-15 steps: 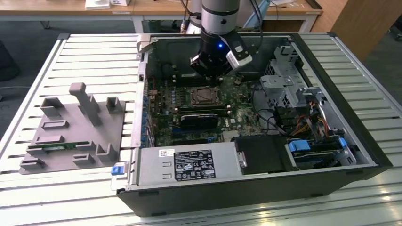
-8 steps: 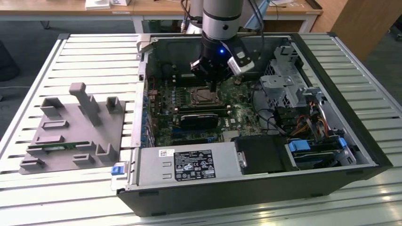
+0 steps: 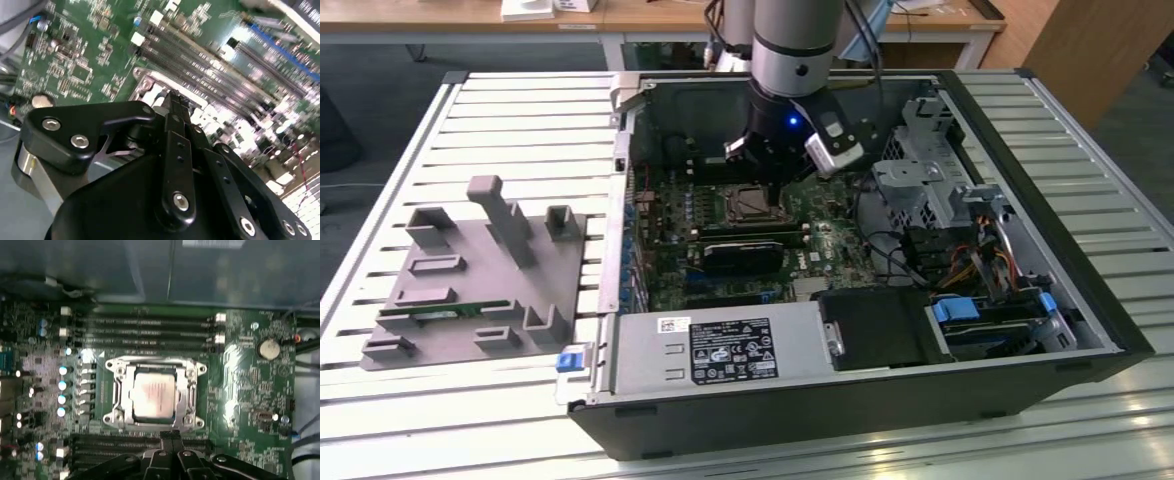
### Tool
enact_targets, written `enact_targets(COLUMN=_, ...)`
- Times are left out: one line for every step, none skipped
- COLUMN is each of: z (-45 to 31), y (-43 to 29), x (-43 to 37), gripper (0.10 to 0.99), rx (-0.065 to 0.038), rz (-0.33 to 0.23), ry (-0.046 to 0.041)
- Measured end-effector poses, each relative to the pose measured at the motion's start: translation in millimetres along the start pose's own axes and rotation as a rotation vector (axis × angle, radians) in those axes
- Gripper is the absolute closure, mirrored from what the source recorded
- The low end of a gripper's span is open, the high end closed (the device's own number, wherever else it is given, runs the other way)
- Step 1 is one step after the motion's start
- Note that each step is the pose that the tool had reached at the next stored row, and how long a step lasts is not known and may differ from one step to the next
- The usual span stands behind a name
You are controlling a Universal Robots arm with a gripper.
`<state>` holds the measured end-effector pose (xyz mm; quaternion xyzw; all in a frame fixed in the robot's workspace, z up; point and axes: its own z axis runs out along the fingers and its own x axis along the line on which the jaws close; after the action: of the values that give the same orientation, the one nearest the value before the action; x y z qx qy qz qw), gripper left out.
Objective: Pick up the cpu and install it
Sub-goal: 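Install the second cpu locking lever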
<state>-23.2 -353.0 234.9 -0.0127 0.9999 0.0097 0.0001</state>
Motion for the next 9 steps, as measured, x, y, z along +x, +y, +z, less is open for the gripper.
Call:
enact_targets(z=0.2, y=-1.4, x=1.1, gripper=0.980, rx=0.000, rz=0.000, ry=0.0000)
enact_targets(z=0.6, y=-2.3, x=2.7, gripper=0.980, rx=0.000, rz=0.000, ry=0.0000)
enact_targets(z=0.9, y=-2.7, x=5.3, gripper=0.980, rx=0.000, rz=0.000, ry=0.0000)
enact_targets(z=1.3, y=-2.9, x=8.8, gripper=0.980, rx=0.000, rz=0.000, ry=0.0000)
enact_targets(z=1.7, y=-3.1, x=12.5, gripper=0.980, rx=0.000, rz=0.000, ry=0.0001)
enact_targets(z=2.0, y=-3.4, x=15.9, gripper=0.980, rx=0.000, rz=0.000, ry=0.0000)
enact_targets(z=2.2, y=-3.8, x=18.9, gripper=0.980, rx=0.000, rz=0.000, ry=0.0000)
enact_targets(z=2.4, y=-4.0, x=21.1, gripper=0.980, rx=0.000, rz=0.000, ry=0.0000)
enact_targets(z=2.8, y=-4.3, x=22.6, gripper=0.980, rx=0.000, rz=0.000, ry=0.0000)
